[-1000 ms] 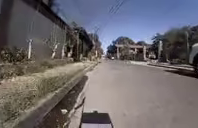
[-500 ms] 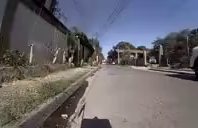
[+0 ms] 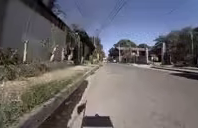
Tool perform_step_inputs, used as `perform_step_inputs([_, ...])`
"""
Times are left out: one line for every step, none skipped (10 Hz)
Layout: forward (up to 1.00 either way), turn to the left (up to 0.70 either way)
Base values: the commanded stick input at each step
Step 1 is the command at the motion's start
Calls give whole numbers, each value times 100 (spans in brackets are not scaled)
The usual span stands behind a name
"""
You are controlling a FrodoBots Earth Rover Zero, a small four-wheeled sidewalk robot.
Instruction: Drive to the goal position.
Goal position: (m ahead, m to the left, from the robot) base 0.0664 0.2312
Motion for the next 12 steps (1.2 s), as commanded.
perform_step_inputs([70, -3])
perform_step_inputs([70, -3])
perform_step_inputs([70, -3])
perform_step_inputs([70, -3])
perform_step_inputs([70, -3])
perform_step_inputs([70, -3])
perform_step_inputs([70, -4])
perform_step_inputs([70, -10])
perform_step_inputs([70, -17])
perform_step_inputs([70, -23])
perform_step_inputs([70, -29])
perform_step_inputs([70, -35])
